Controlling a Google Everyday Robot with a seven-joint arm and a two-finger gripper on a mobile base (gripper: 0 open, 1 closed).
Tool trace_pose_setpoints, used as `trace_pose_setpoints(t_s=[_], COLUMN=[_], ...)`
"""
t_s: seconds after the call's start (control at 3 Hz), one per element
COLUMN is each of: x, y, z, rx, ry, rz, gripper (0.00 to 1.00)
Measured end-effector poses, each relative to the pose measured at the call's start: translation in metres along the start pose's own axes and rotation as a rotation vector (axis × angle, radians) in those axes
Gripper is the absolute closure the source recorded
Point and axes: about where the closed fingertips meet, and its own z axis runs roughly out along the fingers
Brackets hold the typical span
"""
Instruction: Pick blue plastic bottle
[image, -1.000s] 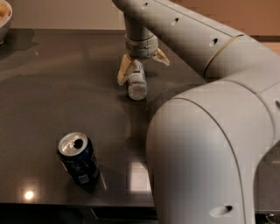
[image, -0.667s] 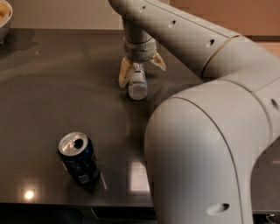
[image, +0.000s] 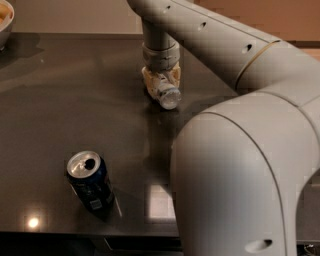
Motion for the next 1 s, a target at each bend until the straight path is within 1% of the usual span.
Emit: trace_pose_setpoints(t_s=[0.33,0.67,1.0], x=[0.005,0.011,0.015], y=[-0.003,-0.003,0.0], z=[-0.016,-0.041,-0.072], rx=[-0.004,-0.016,-0.028], ry=[-0.023,-0.062,-0.11], rz=[-0.012,-0.048,-0.104], gripper=[0.84,1.0,1.0])
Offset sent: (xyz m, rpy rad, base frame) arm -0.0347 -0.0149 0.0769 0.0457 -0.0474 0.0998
